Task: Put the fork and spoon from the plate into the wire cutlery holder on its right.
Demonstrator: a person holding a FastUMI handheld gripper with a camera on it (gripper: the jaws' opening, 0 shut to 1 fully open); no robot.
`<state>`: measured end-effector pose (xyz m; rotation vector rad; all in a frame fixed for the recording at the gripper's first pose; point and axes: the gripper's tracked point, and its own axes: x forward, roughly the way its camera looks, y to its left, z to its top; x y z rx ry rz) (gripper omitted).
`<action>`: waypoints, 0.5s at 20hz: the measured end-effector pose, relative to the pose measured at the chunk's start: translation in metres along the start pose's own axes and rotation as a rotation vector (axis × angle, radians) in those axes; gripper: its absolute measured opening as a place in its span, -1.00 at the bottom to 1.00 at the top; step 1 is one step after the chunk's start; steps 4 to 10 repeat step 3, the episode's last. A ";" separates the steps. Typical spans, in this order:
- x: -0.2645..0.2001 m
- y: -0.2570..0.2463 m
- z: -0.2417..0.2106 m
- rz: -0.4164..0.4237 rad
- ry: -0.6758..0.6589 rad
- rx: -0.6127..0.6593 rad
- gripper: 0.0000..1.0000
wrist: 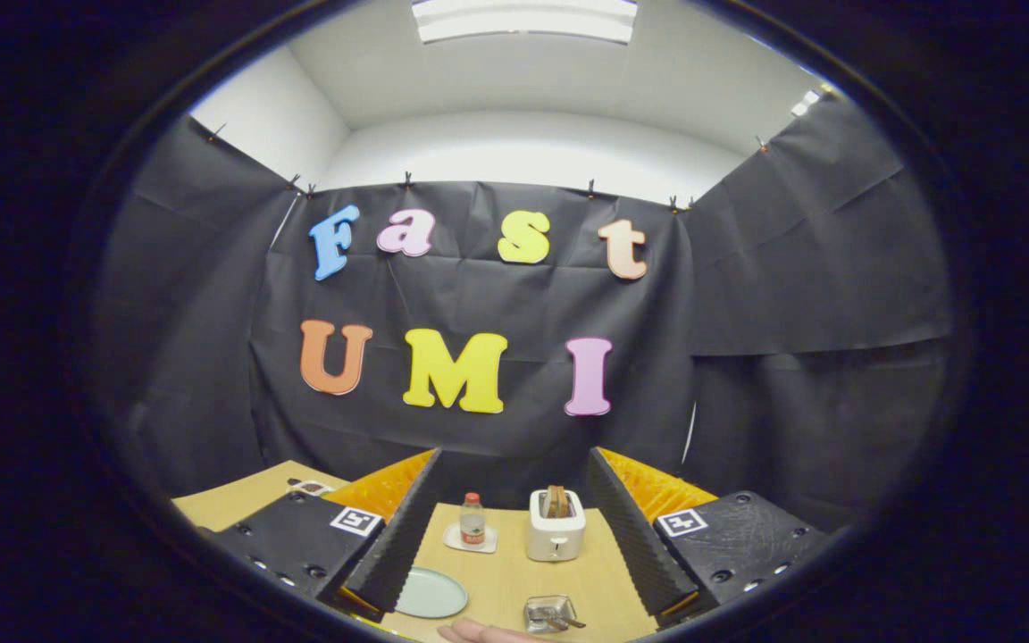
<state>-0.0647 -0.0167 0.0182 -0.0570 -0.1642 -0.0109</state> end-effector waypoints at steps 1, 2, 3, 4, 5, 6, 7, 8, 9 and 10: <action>0.000 0.002 -0.004 0.014 0.012 0.004 0.92; -0.001 0.003 -0.007 0.025 0.025 0.008 0.92; 0.002 0.000 -0.010 0.028 0.034 0.015 0.92; 0.002 0.000 -0.010 0.028 0.034 0.015 0.92; 0.002 0.000 -0.010 0.028 0.034 0.015 0.92; 0.002 0.000 -0.010 0.028 0.034 0.015 0.92; 0.002 0.000 -0.010 0.028 0.034 0.015 0.92; 0.002 0.000 -0.010 0.028 0.034 0.015 0.92; 0.002 0.000 -0.010 0.028 0.034 0.015 0.92; 0.002 0.000 -0.010 0.028 0.034 0.015 0.92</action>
